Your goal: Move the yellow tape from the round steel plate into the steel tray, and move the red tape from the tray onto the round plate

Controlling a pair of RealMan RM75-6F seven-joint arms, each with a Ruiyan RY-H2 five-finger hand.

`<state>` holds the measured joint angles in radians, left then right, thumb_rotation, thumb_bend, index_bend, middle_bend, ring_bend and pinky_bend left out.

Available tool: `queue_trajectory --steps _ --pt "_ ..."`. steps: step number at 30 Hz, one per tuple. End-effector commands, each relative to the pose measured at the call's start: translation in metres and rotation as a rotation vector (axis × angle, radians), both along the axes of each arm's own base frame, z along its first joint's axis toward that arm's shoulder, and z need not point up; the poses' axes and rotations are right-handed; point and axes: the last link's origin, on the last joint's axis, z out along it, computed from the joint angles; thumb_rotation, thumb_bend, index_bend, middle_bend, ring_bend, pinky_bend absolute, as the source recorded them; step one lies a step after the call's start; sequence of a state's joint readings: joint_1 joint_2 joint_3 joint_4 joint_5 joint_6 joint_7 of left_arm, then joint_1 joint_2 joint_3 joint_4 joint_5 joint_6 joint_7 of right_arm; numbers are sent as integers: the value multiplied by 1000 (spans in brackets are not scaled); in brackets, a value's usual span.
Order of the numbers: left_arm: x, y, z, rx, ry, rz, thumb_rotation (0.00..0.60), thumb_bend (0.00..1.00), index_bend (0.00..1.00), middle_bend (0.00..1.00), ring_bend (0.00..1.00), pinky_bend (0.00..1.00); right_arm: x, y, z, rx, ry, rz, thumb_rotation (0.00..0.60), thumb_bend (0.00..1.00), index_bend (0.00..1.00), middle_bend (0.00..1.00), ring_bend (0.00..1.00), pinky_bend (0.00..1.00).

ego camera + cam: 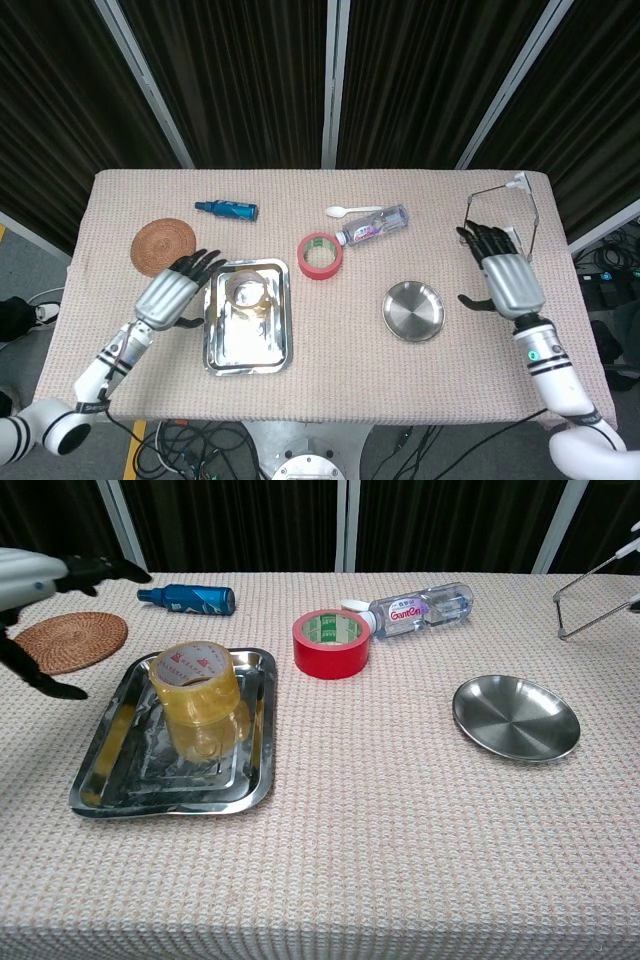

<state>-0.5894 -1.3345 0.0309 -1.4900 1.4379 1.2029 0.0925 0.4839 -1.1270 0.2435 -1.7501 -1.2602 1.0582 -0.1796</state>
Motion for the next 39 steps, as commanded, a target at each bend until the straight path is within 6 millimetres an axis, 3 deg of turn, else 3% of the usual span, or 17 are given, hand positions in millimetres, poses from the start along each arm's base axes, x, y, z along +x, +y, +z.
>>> queue_trajectory --steps 1,5,9,15,20,27,39 --pt "-39 -30 25 118 2 153 600 26 35 0 0 170 50 -30 -34 104 75 105 600 82 0 0 0 10" --pt "-62 -54 43 176 8 225 600 25 35 0 0 161 87 -55 -72 202 140 144 600 67 0 0 0 0" --pt "-73 -70 53 214 -18 261 600 25 34 4 0 161 111 -76 -105 253 210 157 600 63 0 0 0 0" --pt "-77 -86 57 238 -49 252 600 25 35 20 0 161 128 -101 -148 303 302 103 600 59 0 0 0 0" --pt "-77 -92 59 252 -73 252 600 25 35 21 0 162 137 -111 -173 330 332 68 600 58 0 0 0 0" --pt "-83 -98 61 258 -77 264 600 25 35 29 0 161 147 -114 -196 356 351 66 600 59 0 0 0 0" --pt "-92 -101 65 278 -88 275 600 26 35 29 0 161 166 -122 -207 339 341 100 600 59 0 0 0 0"
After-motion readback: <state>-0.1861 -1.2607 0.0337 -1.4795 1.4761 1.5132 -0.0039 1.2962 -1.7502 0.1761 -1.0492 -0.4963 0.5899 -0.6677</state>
